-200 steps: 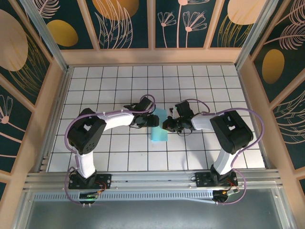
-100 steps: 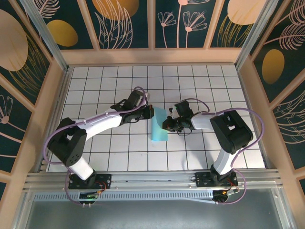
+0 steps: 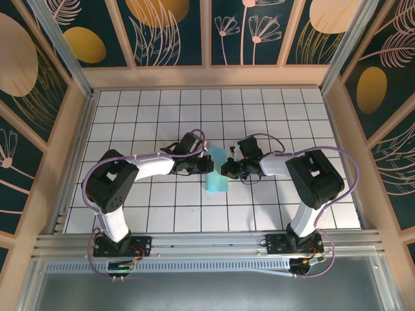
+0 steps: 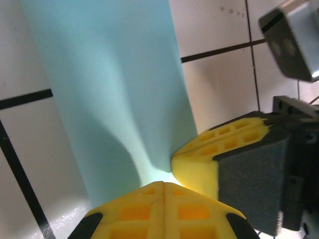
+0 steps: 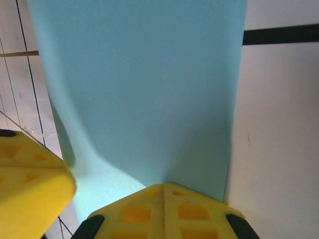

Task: Fold a paper plane with a square sheet of paper (fold left side to right side)
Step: First fold the square sheet of paper in half at the center of the table.

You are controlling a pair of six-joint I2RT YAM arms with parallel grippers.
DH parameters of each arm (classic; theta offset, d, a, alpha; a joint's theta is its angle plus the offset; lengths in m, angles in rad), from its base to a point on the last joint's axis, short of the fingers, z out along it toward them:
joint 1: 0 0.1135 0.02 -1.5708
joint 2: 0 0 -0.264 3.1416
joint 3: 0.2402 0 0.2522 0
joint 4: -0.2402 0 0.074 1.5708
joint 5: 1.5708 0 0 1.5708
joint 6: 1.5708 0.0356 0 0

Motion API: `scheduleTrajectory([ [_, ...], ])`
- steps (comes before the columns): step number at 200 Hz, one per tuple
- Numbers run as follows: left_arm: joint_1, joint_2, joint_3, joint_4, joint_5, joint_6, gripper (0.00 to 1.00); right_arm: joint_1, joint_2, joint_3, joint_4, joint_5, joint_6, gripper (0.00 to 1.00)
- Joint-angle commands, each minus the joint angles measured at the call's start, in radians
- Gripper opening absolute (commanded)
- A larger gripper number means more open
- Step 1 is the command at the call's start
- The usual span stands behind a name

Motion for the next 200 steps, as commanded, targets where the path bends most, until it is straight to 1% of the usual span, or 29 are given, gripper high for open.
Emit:
scheduleTrajectory([
  [1,0.004,0.023,-0.042,0.021,0.013,0.002,0.00,0.011,0.054,-0.023,-0.106,0.118,-0.027,0.00],
  [111,0.011,0.030,-0.093,0.010,-0.038,0.007,0.00,0.011,0.054,-0.028,-0.136,0.146,-0.039,0.00],
  [200,0.098,-0.074,-0.184,0.012,-0.035,0.030,0.00,0.010,0.056,-0.030,-0.141,0.152,-0.045,0.00],
])
